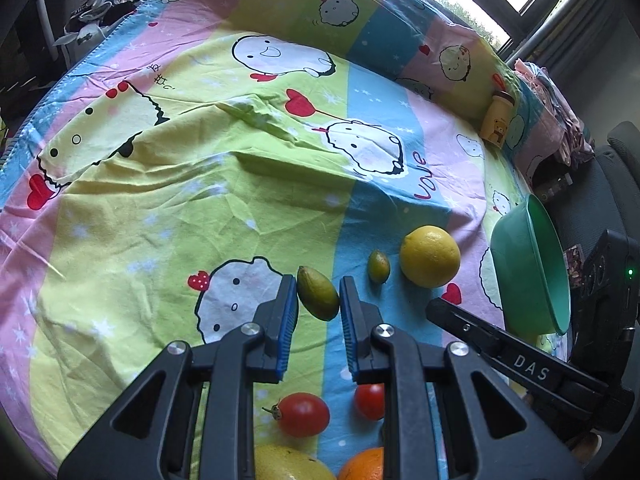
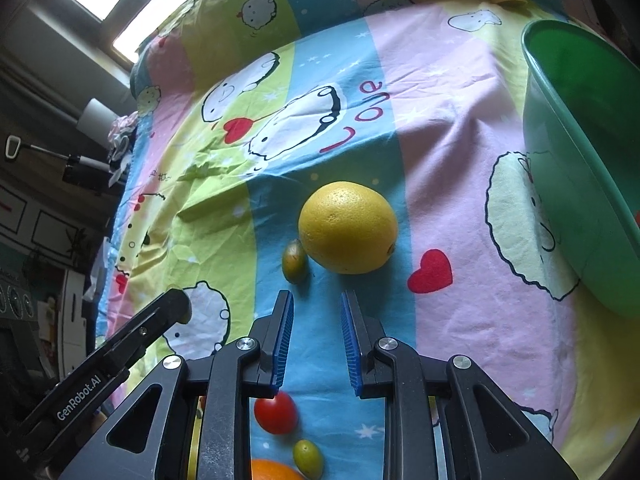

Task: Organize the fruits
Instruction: 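Lift the lime with the left gripper while the right gripper opens over the green fruits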

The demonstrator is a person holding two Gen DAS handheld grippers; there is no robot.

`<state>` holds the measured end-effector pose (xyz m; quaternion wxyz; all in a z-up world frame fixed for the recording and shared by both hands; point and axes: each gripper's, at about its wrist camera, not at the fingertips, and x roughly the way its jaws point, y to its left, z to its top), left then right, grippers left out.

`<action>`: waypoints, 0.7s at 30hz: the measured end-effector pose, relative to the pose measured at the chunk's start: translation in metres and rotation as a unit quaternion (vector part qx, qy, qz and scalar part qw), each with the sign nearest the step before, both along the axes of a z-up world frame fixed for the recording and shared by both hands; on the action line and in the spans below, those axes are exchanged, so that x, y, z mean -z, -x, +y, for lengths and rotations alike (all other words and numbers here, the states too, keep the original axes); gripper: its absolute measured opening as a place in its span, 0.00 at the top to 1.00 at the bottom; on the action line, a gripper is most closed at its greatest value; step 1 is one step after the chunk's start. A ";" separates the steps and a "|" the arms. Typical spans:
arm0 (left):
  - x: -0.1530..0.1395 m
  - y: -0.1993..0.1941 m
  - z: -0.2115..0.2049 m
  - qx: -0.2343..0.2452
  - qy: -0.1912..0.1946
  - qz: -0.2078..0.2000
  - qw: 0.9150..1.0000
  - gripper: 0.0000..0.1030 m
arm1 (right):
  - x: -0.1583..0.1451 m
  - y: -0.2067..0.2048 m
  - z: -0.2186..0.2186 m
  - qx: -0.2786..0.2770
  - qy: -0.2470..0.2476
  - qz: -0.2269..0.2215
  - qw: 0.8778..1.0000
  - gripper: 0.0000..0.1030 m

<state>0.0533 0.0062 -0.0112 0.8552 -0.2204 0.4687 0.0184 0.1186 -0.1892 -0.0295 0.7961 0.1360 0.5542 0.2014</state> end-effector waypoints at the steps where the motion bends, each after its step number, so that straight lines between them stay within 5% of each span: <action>1: 0.001 0.000 0.000 0.002 0.002 0.002 1.000 0.79 | 0.000 0.002 -0.003 0.005 0.005 0.002 1.000 0.76; 10: 0.000 0.001 -0.006 0.019 0.025 0.001 1.000 0.79 | -0.002 0.020 -0.030 0.006 0.018 0.005 1.000 0.59; 21: 0.001 -0.001 -0.021 0.034 0.026 0.006 0.999 0.79 | 0.007 0.029 -0.024 -0.023 0.072 -0.007 0.997 0.58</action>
